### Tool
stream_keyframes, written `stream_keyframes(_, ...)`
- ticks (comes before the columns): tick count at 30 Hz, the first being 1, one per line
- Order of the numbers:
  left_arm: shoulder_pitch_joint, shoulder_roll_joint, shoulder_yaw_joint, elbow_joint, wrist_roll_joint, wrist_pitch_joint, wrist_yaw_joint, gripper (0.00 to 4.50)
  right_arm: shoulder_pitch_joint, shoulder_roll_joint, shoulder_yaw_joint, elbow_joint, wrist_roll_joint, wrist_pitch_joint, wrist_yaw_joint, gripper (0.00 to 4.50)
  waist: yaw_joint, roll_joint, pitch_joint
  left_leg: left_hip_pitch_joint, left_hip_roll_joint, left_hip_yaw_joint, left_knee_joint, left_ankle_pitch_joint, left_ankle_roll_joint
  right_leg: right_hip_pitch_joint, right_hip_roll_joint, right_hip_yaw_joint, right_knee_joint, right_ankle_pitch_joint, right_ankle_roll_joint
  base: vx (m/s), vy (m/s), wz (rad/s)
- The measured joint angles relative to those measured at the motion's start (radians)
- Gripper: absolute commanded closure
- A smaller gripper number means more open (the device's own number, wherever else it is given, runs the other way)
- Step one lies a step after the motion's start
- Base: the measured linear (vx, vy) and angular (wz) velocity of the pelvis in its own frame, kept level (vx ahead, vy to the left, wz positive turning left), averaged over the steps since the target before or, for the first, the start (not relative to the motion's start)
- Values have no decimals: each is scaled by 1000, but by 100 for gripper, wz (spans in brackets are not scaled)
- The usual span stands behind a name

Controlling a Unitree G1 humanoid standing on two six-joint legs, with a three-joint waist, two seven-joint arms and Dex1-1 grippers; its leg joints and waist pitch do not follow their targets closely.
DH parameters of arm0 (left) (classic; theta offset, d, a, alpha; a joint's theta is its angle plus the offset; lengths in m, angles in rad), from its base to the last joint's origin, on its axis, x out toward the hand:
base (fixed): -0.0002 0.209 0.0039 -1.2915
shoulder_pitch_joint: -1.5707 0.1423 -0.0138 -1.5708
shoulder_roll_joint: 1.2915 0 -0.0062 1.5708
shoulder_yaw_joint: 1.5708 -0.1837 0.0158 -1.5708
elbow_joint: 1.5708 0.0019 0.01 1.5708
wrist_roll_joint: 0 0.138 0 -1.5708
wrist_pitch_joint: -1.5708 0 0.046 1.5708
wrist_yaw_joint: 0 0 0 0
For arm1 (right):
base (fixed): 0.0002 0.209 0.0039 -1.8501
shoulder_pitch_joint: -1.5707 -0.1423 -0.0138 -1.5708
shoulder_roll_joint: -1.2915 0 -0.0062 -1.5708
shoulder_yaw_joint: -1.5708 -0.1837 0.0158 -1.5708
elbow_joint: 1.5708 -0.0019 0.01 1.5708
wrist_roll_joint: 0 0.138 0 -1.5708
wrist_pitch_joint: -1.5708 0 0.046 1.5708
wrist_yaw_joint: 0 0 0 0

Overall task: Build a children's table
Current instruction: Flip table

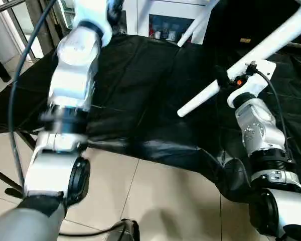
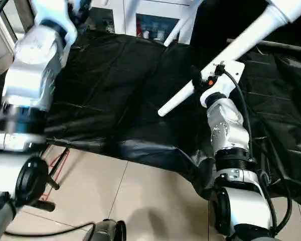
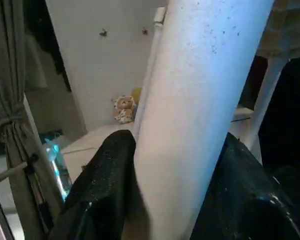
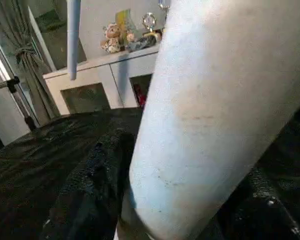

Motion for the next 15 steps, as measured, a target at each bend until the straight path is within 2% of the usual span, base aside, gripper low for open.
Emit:
stream_keyframes(8, 155, -12, 12, -25, -39, -2, -16, 270, 4, -24, 4, -32, -35, -20, -1, 279, 7, -2, 0, 0, 0, 0, 0, 0, 0, 1, 0, -1, 0, 1, -1, 0, 0, 0)
stream_keyframes(13, 216, -36, 13, -2, -57, -7, -26, 279, 113, -17, 23, -207, -65, -3, -22, 289, 26, -3, 0, 0, 0, 0, 0, 0, 0, 2, -1, -1, -1, 0, 0, 0, 0, 0)
stream_keyframes(15, 221, -37, 13, 10, -58, -8, -26, 279, 126, -16, 29, -235, -70, 12, -28, 289, 26, -3, 0, 0, 0, 0, 0, 0, 0, 2, -1, -1, -1, 1, 0, 0, 0, 0)
